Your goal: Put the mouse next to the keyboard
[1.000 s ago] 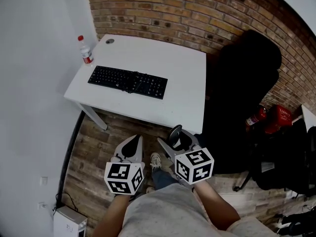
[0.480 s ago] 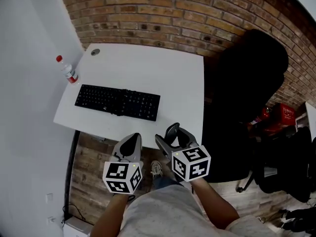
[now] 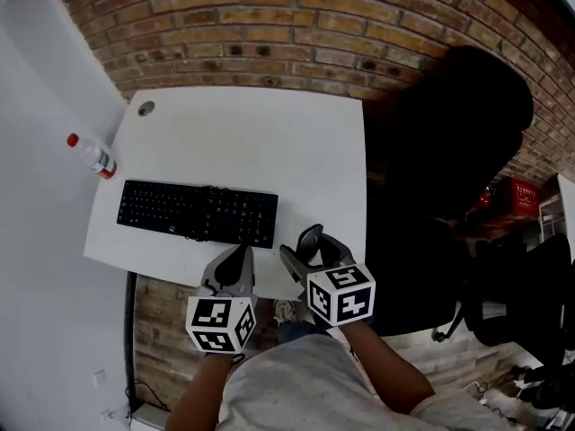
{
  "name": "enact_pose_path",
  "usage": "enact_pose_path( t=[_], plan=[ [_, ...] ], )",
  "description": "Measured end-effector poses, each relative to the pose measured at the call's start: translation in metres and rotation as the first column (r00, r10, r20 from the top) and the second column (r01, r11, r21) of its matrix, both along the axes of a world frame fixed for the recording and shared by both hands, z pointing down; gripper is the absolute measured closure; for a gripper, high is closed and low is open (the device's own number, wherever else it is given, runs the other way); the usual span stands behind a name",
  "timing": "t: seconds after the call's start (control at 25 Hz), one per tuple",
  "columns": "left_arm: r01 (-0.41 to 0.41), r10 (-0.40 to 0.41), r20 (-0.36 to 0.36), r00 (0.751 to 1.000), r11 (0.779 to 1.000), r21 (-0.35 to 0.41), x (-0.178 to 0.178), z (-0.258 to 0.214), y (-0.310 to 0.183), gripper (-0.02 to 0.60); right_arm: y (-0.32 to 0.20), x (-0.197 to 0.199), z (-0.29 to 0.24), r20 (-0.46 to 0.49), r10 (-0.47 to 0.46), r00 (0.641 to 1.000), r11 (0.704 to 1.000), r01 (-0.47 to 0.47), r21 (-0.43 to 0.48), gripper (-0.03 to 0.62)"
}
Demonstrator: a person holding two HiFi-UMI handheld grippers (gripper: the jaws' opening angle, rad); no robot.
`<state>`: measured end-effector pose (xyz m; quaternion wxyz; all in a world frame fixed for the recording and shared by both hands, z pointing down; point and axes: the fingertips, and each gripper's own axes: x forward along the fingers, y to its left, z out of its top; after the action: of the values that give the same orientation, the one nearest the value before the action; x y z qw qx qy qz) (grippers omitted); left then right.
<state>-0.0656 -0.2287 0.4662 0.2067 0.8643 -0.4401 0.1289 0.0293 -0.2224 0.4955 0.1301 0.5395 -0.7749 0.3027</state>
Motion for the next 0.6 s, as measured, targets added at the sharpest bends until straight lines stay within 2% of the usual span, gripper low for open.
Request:
enact_pose_path(
  t=[0.28,0.6],
  plan=[
    [-0.016,0.016,0.028,0.999,1.0,-0.012,0.012,0.007,-0.029,0.589,-0.02,0.016,0.025,-0.003,0.036,0.999,0.997,-0.037,-0.069,0.286],
    [-0.065,0.066,0.043,0.997,0.998,-0.024,0.028,0.011,-0.049,0.589,-0.024,0.032,0.051,-0.057,0.076,0.995,0.983,-0.084,-0.166,0.286]
  ],
)
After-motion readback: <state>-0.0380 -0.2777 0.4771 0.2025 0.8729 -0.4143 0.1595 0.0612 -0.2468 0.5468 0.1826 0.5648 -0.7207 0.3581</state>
